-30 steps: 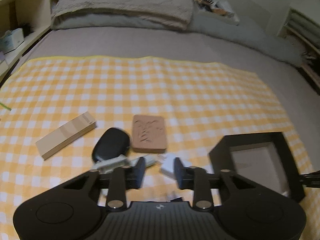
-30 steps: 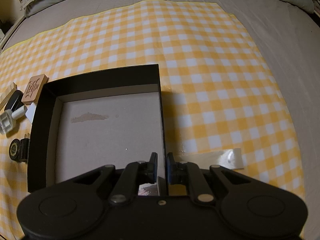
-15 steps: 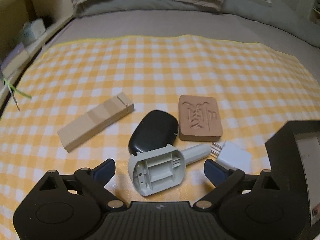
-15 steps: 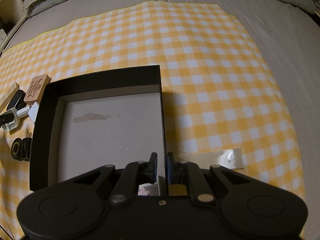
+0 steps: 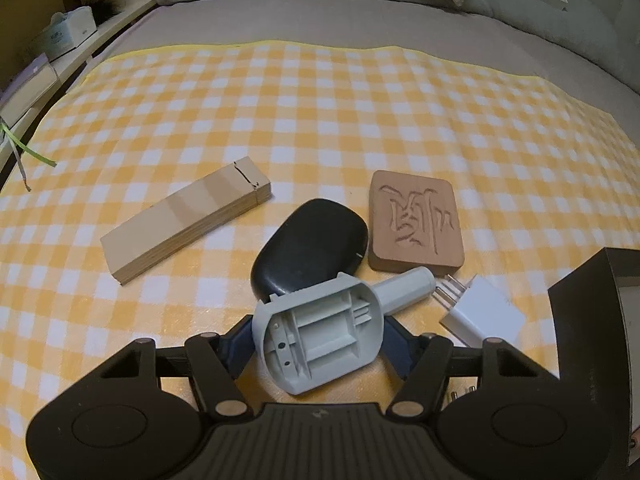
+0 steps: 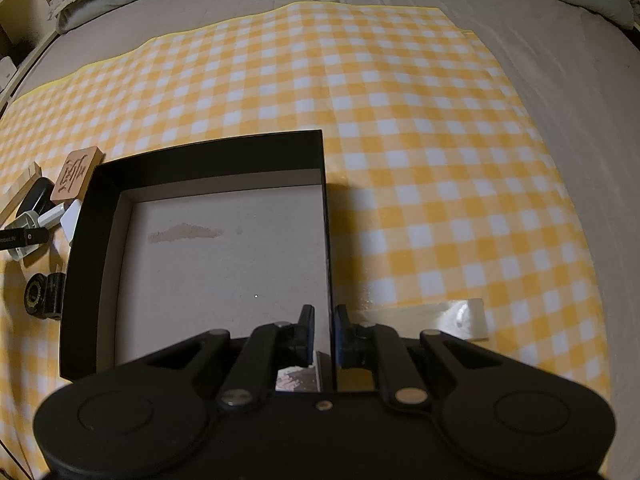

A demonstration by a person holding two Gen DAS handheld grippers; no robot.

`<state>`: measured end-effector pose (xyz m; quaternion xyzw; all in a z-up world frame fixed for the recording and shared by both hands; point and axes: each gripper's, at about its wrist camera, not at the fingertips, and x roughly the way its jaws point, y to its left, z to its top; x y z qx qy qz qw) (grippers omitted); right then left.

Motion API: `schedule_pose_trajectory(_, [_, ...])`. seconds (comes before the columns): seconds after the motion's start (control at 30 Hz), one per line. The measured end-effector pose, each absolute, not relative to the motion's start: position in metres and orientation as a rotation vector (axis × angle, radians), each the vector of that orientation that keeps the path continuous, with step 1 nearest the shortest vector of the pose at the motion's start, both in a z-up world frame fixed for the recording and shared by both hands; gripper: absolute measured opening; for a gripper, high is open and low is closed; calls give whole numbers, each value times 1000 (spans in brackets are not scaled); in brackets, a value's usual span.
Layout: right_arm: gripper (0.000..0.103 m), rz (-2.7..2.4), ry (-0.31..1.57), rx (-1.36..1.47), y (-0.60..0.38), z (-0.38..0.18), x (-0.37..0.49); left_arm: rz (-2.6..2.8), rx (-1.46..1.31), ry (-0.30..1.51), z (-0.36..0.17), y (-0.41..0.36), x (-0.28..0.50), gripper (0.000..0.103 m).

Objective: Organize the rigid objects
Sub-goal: 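Carry the grey plastic tool with the left tool into the box and release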

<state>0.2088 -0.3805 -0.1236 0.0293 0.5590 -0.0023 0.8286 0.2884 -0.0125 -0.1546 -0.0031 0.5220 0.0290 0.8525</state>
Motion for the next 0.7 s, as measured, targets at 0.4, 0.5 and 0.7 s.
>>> schedule_pose_trajectory(0.4, [11, -6, 1188, 61, -381, -124, 209, -68, -212, 982, -103, -6, 266, 67])
schedule_pose_trajectory(0.5, [11, -7, 1188, 63, -381, -124, 209, -144, -263, 971, -94, -24, 258, 67])
schedule_pose_trajectory(0.7, [11, -5, 1187, 60, -382, -124, 210, -309, -246, 975, -89, -82, 245, 67])
